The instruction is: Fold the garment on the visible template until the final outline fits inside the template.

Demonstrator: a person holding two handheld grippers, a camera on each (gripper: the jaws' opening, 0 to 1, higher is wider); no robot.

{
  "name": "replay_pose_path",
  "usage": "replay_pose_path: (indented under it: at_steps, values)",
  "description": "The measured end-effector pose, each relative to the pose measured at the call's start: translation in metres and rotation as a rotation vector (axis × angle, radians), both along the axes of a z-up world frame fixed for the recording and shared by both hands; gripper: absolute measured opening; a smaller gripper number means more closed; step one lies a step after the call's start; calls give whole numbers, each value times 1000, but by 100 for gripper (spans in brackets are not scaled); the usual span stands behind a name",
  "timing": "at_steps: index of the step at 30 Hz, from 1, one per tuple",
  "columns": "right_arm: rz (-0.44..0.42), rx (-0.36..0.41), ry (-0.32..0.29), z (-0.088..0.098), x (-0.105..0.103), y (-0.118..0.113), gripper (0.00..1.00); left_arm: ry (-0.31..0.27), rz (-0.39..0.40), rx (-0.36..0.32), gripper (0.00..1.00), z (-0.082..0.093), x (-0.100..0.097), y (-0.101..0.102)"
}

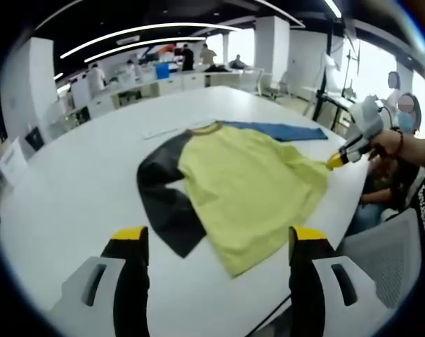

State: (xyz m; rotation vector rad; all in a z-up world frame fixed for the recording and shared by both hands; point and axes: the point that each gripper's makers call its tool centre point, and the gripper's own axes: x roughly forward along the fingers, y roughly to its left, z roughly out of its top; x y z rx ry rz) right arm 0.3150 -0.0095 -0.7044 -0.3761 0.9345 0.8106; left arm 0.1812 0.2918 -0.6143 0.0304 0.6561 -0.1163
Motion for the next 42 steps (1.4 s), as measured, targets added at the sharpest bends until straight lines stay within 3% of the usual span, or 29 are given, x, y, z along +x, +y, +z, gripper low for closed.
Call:
replay_pose_path:
  at_steps: [9,18,35,42]
  values:
    - [-38,-27,-3,-17,2,-24,0,-1,4,-16,79,2,0,-2]
    - [-41,-36,-4,-28,0,-28,0,-3,3,-20,81,7,0,-3]
    - [-43,-37,9,-27,-4,-28,0,9,13,-21,85,7,-9,-2]
    - [-49,-37,7,-27,-3,-29,0,0,24,-25,91,9,-9,-1]
